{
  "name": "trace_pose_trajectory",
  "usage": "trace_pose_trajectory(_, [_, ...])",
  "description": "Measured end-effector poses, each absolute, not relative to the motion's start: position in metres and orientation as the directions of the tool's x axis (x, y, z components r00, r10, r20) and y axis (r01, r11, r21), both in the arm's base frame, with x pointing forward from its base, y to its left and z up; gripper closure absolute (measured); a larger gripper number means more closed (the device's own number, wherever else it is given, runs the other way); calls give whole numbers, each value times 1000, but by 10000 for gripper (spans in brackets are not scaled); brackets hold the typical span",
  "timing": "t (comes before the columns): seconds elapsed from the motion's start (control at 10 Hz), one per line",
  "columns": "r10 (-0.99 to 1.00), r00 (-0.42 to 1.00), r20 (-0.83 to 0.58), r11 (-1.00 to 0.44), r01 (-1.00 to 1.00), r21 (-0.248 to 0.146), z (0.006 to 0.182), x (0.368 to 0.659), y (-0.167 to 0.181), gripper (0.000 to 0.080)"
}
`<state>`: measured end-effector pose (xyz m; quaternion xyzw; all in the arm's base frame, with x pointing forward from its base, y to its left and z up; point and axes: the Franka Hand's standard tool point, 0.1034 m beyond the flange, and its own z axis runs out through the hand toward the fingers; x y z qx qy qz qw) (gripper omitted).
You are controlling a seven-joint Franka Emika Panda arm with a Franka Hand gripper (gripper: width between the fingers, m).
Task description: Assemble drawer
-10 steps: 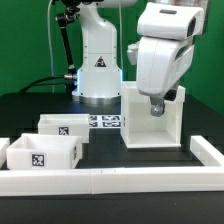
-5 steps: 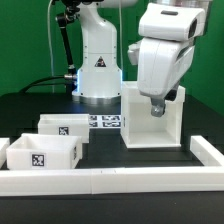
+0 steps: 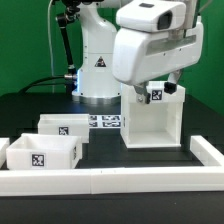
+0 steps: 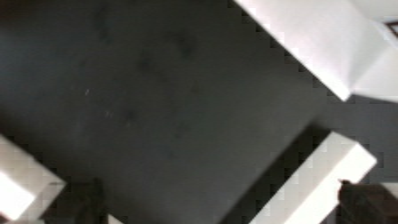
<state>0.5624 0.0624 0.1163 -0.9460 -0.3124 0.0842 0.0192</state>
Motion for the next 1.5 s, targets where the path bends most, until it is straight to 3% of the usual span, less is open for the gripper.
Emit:
trace_pose_trajectory(0.4, [393, 905, -164, -919, 390, -55, 116, 562, 65, 150])
trace_pose_trajectory(0.7, [143, 978, -150, -990, 143, -7, 128, 536, 76, 150])
trace_pose_trajectory(1.0, [177, 977, -122, -984, 179, 3, 141, 504, 92, 150])
trace_pose_trajectory(1.2, [185, 977, -105, -982, 187, 7, 137, 481, 103, 150])
trace_pose_trajectory(1.5, [182, 978, -103, -983, 184, 7, 137, 485, 101, 150])
